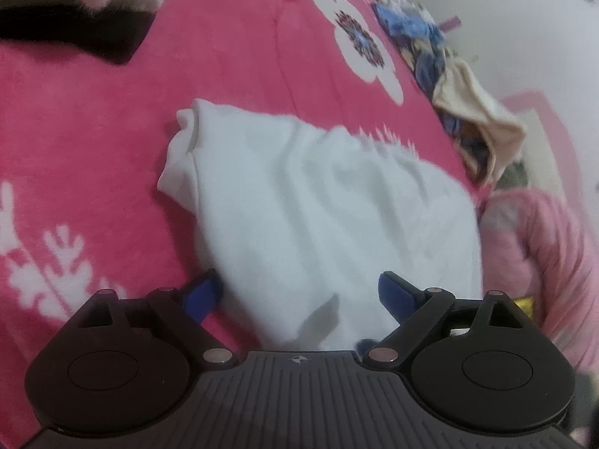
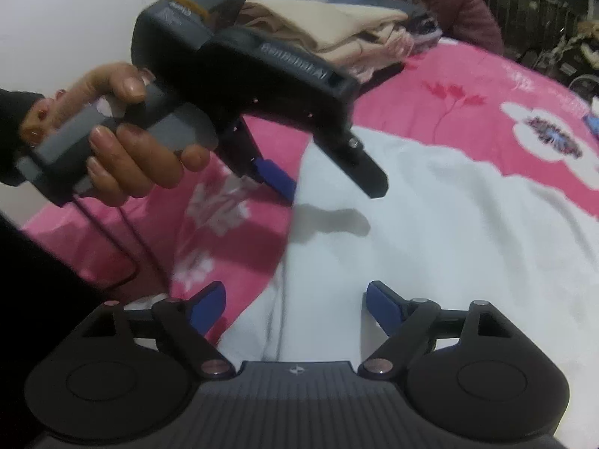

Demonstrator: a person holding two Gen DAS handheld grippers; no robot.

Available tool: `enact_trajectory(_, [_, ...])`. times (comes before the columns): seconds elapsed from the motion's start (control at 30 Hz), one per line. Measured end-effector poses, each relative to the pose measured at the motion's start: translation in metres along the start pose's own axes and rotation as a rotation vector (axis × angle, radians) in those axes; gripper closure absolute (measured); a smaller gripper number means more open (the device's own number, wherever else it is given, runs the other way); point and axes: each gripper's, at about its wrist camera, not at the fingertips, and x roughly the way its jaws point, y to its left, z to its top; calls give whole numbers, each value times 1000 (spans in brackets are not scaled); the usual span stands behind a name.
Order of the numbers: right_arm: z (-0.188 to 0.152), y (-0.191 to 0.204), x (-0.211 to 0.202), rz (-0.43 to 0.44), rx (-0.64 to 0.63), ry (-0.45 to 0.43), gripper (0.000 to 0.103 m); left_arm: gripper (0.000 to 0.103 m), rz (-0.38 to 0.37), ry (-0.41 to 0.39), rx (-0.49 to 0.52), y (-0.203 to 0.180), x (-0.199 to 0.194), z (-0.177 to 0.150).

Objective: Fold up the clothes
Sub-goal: 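Open both tools and move them over the white sweatshirt, then pinch the sweatshirt edge with the left tool while the right tool pinches beside it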

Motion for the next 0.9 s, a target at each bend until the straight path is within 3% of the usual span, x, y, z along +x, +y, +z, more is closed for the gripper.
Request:
enact_trajectory(0.17, [-1,16,22,-34,-50,11,1,15,-82,-11,-71,-2,-3,7])
enact_trajectory(0.33, [-12,32,31,-115,-202,30,0,15,-164,-23,-50,-16,-5,9])
enact_trajectory(0.47, [-18,29,28,-135,-243,35,4,15,-195,-30,-28,-23,-4,10])
enact_trajectory(0.77, [-13,23,15,-163,-259,37,42,21,-88,-68,-54,-8,-4,11])
enact_trajectory(0.83, [-11,20,12,-157,-247,40,52,25,-70,-84,-80,-4,-3,13])
enact_trajectory(0.9, [-9,17,9,-153,-237,43,62,43,-52,-104,-114,0,-1,16])
